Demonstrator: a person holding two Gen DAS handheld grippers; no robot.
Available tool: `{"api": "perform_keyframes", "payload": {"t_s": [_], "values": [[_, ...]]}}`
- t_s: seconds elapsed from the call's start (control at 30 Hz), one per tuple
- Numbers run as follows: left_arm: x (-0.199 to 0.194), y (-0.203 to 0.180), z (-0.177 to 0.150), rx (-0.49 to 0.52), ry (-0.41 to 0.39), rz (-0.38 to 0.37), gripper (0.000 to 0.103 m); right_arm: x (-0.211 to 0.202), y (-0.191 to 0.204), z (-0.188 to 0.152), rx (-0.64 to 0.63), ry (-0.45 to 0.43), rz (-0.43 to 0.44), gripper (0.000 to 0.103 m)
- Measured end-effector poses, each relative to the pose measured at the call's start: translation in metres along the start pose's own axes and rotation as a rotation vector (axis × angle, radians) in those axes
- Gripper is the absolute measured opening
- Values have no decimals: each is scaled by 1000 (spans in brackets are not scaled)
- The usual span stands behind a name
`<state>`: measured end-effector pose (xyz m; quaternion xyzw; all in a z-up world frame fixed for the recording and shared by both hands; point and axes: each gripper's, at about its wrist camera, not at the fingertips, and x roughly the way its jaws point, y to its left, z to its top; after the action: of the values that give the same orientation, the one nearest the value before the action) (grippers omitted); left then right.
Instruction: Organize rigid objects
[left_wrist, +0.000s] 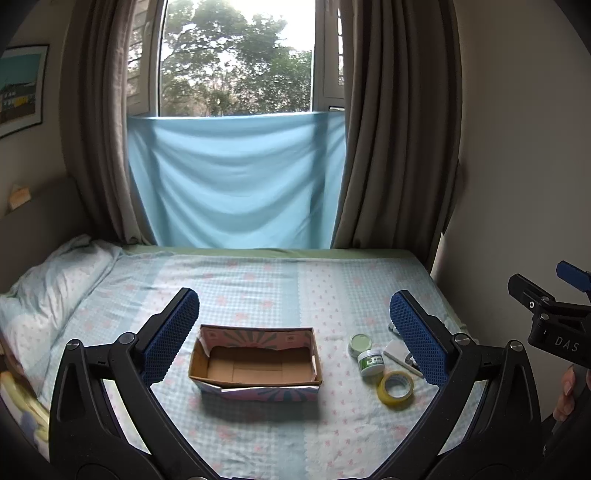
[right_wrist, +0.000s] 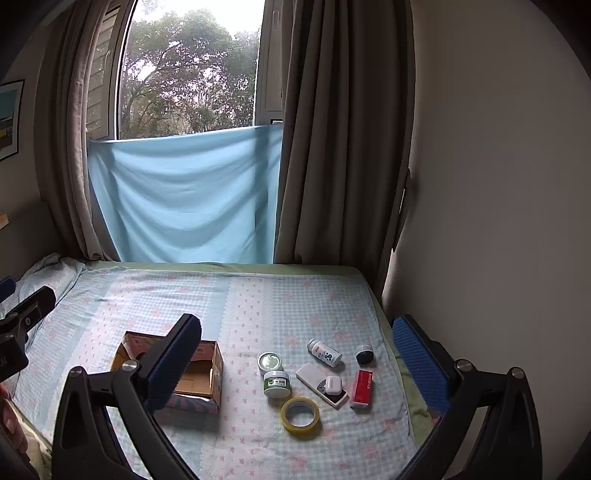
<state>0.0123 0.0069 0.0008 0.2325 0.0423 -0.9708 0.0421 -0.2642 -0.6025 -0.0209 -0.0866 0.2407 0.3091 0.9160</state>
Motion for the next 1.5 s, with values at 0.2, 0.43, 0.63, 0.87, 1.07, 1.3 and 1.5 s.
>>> {"api": "perform_keyframes", "payload": {"t_s": [0.2,0.43,0.63,0.87,1.07,1.3,1.5], "values": [[0,1,-2,4,3,21,103,2,-1,0,-9,5,12,103],[-3,3,-3,-8,4,34,103,2,0,-2,-12,2,28,103],[-5,5,-3,-15,0,44,103,-1,1,-1,-16,-4,45,103],[-8,5,-4,-16,-4,68,103,-1,4,-3,-26,0,70,103],[-12,6,-4,-25,-13,89,103,-2,6,-3,-36,-4,89,103],[-15,7,-5,-37,-16,104,103,-4,8,-5,-50,-10,114,103],[-18,10,-6,-52,-18,114,103,-7,9,-6,-60,-16,136,103]]}}
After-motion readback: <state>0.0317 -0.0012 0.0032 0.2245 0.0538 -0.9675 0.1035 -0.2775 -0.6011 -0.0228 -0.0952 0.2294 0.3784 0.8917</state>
